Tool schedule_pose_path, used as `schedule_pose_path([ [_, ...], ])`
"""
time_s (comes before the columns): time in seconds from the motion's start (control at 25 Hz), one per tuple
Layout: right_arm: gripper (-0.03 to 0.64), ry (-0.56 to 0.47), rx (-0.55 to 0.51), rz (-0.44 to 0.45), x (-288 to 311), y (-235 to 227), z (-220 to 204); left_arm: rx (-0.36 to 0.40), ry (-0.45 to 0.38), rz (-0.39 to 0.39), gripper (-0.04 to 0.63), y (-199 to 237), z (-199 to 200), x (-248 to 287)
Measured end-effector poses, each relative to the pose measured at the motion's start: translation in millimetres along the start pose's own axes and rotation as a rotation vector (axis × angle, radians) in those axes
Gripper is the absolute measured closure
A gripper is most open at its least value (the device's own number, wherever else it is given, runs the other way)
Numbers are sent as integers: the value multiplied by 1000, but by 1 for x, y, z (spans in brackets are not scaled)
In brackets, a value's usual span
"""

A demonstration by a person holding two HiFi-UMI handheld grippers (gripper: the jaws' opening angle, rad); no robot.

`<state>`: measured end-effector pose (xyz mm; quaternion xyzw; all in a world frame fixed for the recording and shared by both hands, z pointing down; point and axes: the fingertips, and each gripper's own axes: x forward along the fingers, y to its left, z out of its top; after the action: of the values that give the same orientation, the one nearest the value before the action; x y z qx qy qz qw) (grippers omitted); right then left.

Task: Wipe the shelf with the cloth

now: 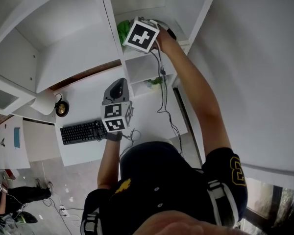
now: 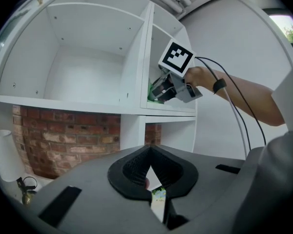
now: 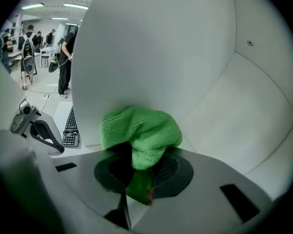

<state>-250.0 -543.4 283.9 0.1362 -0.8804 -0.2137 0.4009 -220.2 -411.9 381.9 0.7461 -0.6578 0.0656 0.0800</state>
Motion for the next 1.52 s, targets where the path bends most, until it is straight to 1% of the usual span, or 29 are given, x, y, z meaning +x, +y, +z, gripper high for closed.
schedule_pose_path([
  [0.08, 555, 2, -20, -46, -4, -10, 3, -15, 6, 8, 577, 6, -4, 2],
  [0.12, 555, 6, -12, -59, -5, -12, 3, -21, 7, 10, 577, 8, -5, 3],
  [0.28, 555, 11, 44, -111, -7, -14, 1, -15, 8, 1, 577, 7, -2, 6],
  [0.4, 557, -20, 78, -135, -7, -11, 3, -8, 15, 16, 577, 9, -4, 5],
  [0.48, 557, -29, 102, -139, -8, -12, 0, -5, 21, 18, 577, 6, -5, 7],
  [0.72, 557, 3, 135, -134, -9, -14, -3, 1, 17, 20, 577, 5, 0, 4],
  [1.0, 557, -20, 167, -111, -10, -16, -5, 12, 12, 23, 577, 4, 5, 5],
  [1.32, 557, -15, 182, -123, -13, -22, -12, 30, 8, 4, 577, -5, 10, 12],
  [1.52, 555, -7, 212, -137, -18, -29, -26, 35, 14, -5, 577, -9, 8, 15],
])
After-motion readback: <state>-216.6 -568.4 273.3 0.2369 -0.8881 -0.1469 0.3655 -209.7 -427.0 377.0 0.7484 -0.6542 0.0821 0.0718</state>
